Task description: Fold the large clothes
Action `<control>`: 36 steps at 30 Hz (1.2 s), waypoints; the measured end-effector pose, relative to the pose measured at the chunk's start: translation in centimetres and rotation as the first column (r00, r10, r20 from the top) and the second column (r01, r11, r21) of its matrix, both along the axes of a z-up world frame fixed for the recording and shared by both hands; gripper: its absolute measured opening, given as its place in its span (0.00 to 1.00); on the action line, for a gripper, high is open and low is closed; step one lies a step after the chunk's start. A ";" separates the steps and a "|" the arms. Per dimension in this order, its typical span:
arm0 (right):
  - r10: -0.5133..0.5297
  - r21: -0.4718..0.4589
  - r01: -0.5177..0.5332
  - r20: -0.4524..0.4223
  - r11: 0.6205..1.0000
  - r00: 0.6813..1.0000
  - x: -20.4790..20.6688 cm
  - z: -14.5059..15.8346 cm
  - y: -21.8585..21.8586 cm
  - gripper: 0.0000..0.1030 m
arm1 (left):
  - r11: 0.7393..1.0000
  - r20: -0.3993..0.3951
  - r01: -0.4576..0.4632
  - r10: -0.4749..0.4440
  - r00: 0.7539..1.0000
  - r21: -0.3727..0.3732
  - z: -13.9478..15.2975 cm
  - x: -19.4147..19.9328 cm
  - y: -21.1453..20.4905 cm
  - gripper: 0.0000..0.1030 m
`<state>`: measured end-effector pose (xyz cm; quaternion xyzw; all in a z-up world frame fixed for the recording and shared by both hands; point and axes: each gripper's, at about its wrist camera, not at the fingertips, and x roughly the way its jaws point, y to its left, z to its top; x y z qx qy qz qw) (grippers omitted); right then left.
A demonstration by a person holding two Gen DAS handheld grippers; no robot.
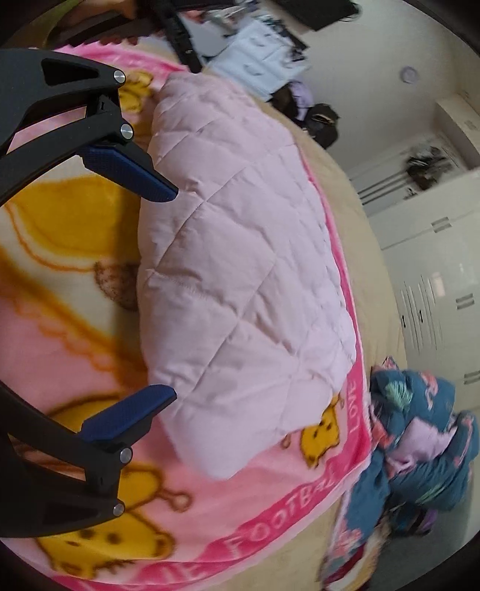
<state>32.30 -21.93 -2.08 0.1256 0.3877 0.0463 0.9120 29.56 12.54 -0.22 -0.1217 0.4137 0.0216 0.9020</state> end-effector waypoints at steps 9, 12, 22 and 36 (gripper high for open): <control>-0.048 0.020 0.047 0.036 0.999 0.998 -4.1 0.8 -1.2 0.96 | 0.999 0.039 -0.035 0.035 0.999 -0.011 1.5 -4.5 0.9 0.92; -0.049 0.024 0.048 0.045 0.999 0.998 -5.0 0.9 -1.3 0.96 | 0.999 0.044 -0.037 0.038 0.998 -0.012 1.8 -5.6 1.0 0.92; -0.140 0.127 0.143 -0.026 0.982 0.990 -4.6 -1.9 -2.6 0.96 | 0.977 -0.061 -0.131 0.123 0.991 -0.165 -2.8 -5.5 3.2 0.92; -0.325 0.437 0.376 -0.190 0.817 0.927 1.3 -6.8 -6.4 0.96 | 0.855 -0.142 -0.288 0.251 0.958 -0.431 -6.5 2.4 5.6 0.91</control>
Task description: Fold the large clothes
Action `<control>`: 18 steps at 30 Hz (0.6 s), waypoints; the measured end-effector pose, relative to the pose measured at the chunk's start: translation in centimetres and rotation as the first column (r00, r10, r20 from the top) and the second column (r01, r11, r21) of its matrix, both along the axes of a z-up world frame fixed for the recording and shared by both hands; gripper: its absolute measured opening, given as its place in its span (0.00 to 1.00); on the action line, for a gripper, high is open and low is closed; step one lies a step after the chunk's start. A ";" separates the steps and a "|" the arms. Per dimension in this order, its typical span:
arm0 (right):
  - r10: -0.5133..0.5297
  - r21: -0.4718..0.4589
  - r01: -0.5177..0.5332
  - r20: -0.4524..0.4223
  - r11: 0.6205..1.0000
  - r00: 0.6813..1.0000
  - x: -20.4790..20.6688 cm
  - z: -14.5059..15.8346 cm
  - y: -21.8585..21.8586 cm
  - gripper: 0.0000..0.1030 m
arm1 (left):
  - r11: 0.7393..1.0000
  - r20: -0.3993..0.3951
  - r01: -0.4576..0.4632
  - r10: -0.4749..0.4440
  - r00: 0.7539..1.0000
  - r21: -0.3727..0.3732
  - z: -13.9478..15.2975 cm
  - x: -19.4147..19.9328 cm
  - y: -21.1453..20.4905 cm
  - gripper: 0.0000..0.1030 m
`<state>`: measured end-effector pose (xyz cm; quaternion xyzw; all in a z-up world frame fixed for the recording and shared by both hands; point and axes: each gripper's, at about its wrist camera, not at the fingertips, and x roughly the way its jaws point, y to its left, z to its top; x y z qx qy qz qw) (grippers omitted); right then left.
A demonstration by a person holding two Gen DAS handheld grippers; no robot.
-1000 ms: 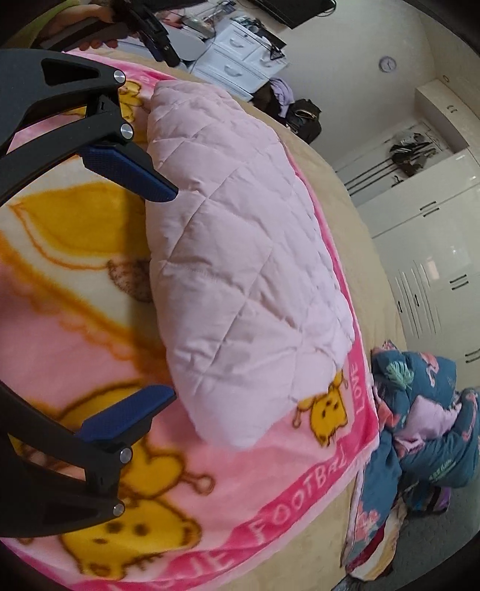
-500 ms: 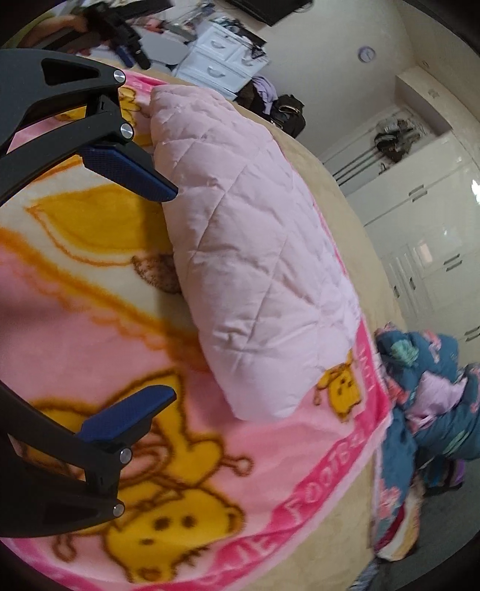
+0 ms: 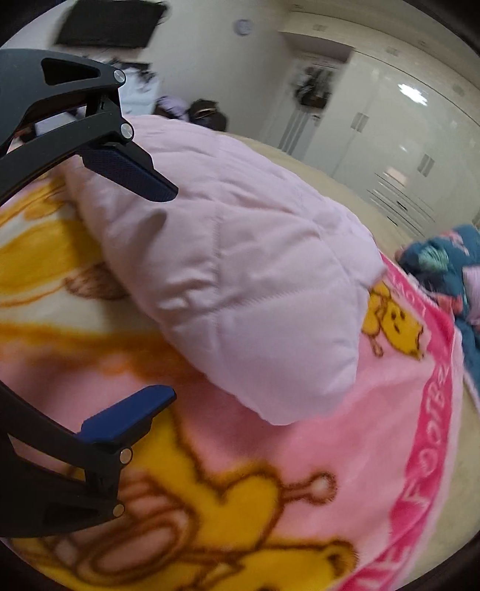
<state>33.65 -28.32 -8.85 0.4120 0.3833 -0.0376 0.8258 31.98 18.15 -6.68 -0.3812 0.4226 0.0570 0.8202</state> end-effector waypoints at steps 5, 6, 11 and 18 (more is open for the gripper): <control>-0.035 0.081 0.033 0.025 0.996 0.999 2.2 -1.3 -0.7 0.96 | 0.992 -0.008 -0.093 0.093 0.996 -0.091 -2.5 1.3 1.8 0.92; -0.041 0.091 0.038 0.033 0.995 0.999 2.6 -1.6 -0.7 0.96 | 0.986 -0.005 -0.110 0.110 0.994 -0.128 -3.3 1.5 2.1 0.92; -0.080 0.133 0.070 0.069 0.989 0.994 3.8 -2.5 -0.8 0.96 | 0.976 0.038 -0.132 0.141 0.989 -0.172 -4.6 2.2 2.7 0.92; -0.046 -0.021 0.048 0.107 0.999 0.993 4.9 -1.7 0.4 0.77 | 0.989 0.080 -0.131 0.137 0.987 -0.068 -4.0 3.2 1.6 0.85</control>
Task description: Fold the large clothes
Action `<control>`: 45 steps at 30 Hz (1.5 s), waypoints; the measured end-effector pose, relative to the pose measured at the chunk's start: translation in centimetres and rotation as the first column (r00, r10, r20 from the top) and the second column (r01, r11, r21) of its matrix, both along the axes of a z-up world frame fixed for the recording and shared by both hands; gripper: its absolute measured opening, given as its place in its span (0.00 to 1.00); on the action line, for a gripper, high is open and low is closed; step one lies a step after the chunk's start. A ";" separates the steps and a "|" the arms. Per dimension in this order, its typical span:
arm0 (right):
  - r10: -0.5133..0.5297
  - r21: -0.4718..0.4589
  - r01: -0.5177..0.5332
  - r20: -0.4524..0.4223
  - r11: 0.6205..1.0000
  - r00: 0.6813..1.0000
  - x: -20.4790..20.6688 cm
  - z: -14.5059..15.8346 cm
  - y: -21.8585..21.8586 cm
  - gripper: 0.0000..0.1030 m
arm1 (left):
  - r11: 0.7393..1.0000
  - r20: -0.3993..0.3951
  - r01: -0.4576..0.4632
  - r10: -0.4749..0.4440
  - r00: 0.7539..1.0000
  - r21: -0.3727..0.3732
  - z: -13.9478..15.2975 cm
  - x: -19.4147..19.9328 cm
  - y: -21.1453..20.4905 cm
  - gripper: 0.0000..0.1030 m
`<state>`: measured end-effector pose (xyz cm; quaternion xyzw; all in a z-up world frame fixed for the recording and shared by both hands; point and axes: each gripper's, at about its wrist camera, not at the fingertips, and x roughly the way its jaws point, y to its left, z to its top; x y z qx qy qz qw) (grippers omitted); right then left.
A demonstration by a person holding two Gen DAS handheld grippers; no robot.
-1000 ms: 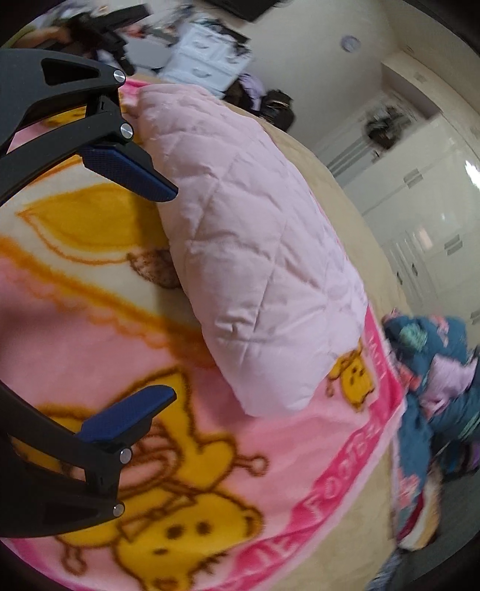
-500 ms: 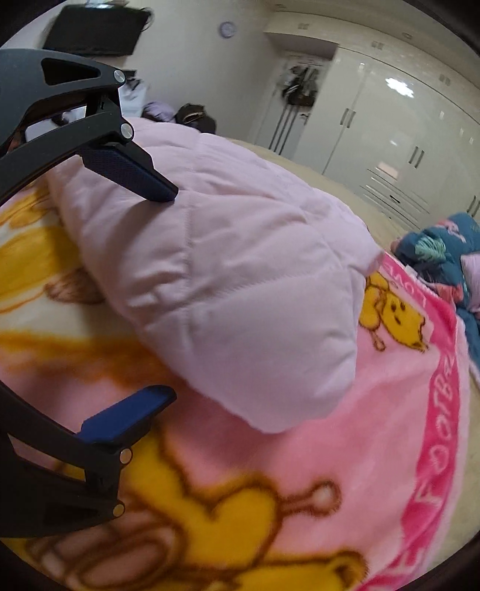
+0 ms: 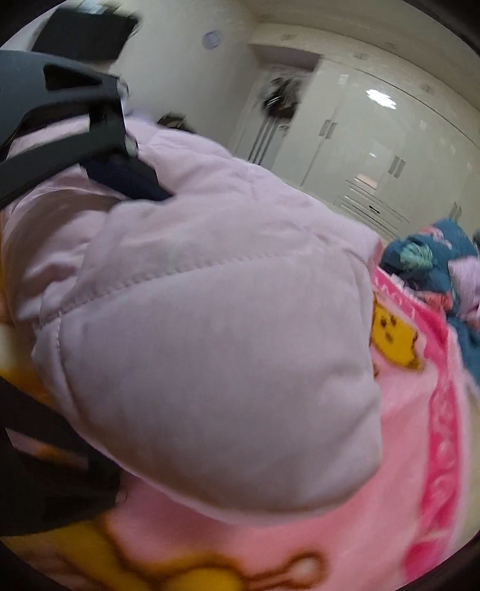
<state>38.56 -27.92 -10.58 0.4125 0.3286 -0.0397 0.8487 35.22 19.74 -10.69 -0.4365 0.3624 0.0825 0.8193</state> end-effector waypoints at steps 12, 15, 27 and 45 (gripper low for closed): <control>0.297 -0.632 -0.247 -0.027 0.735 0.955 -0.8 7.9 7.8 0.28 | 0.909 0.048 0.174 -0.207 0.977 0.378 8.4 -1.2 -3.9 0.27; 0.337 -0.688 -0.246 -0.002 0.682 0.941 -2.1 9.6 9.0 0.27 | 0.878 0.075 0.193 -0.250 0.965 0.438 10.8 -2.2 -4.5 0.26; 0.485 -0.807 -0.243 0.061 0.538 0.872 -13.1 14.4 11.2 0.26 | 0.777 0.151 0.222 -0.377 0.914 0.589 15.6 -14.2 -7.5 0.25; 0.396 -0.716 -0.279 -0.003 0.640 0.918 -20.9 9.2 8.5 0.27 | 0.788 0.036 0.282 -0.359 0.933 0.548 10.4 -22.0 -8.2 0.27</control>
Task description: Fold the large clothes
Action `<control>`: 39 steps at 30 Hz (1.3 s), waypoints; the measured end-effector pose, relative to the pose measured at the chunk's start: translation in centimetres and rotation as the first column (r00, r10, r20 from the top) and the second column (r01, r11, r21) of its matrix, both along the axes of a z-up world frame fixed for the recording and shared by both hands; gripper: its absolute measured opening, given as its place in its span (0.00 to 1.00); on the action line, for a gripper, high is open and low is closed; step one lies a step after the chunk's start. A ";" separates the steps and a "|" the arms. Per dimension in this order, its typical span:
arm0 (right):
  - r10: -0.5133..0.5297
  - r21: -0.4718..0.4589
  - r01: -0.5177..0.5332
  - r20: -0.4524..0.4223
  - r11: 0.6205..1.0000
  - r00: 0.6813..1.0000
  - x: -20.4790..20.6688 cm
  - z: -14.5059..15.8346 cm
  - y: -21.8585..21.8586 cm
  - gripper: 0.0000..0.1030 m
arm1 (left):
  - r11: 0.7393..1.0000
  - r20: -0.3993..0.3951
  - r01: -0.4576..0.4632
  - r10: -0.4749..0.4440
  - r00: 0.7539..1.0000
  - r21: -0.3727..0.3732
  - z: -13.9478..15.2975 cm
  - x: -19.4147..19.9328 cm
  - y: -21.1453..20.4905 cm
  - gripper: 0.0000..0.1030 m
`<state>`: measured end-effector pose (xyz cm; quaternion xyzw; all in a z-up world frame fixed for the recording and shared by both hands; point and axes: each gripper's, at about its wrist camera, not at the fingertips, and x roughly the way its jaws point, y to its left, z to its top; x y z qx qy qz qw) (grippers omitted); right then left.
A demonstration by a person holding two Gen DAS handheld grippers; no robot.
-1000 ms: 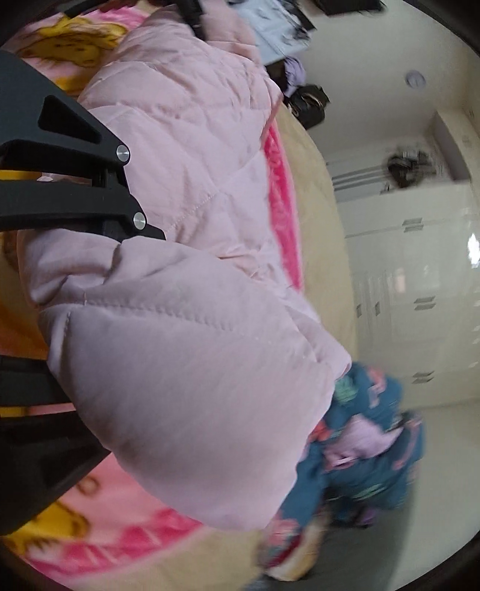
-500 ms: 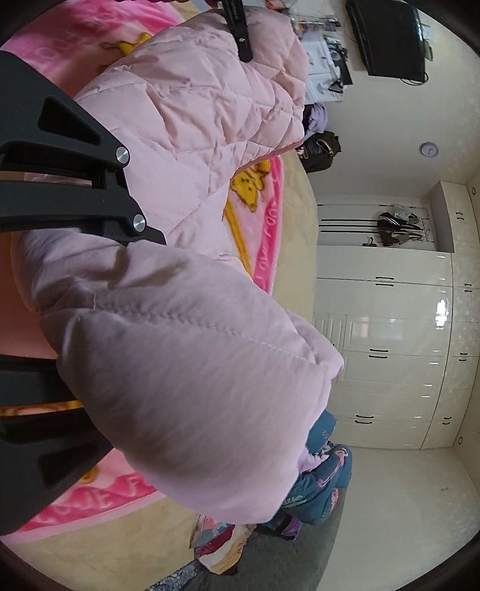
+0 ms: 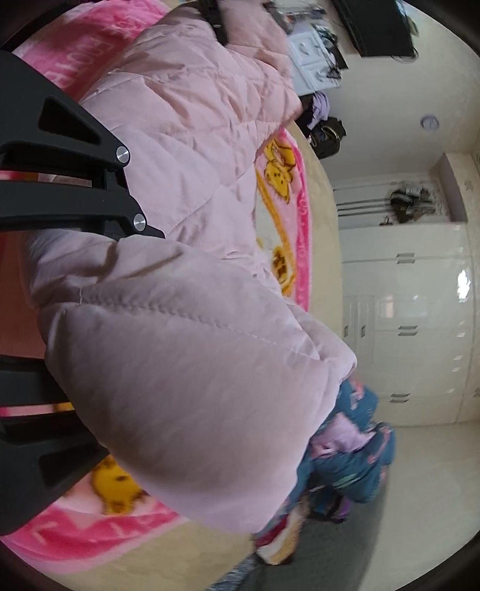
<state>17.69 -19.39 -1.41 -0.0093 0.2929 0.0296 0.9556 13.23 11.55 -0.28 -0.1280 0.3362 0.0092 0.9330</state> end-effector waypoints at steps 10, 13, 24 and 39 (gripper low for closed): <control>-0.114 0.158 0.144 -0.187 0.977 0.976 2.7 -4.3 -2.6 0.31 | 0.998 -0.108 -0.056 0.052 0.993 -0.029 -3.8 1.1 1.4 0.40; -0.119 0.172 0.155 -0.202 0.973 0.972 3.2 -4.5 -2.8 0.33 | 0.997 -0.114 -0.068 0.064 0.991 -0.034 -4.2 1.3 1.5 0.43; -0.128 0.319 0.216 -0.275 0.923 0.953 2.0 -5.0 -5.0 0.61 | 0.993 -0.140 -0.089 0.078 0.987 -0.072 -4.7 0.7 2.1 0.57; -0.192 0.227 0.252 -0.255 0.941 0.948 -3.4 -3.0 -6.5 0.96 | 0.989 -0.174 -0.145 0.140 0.975 -0.018 -4.0 -2.2 4.0 0.91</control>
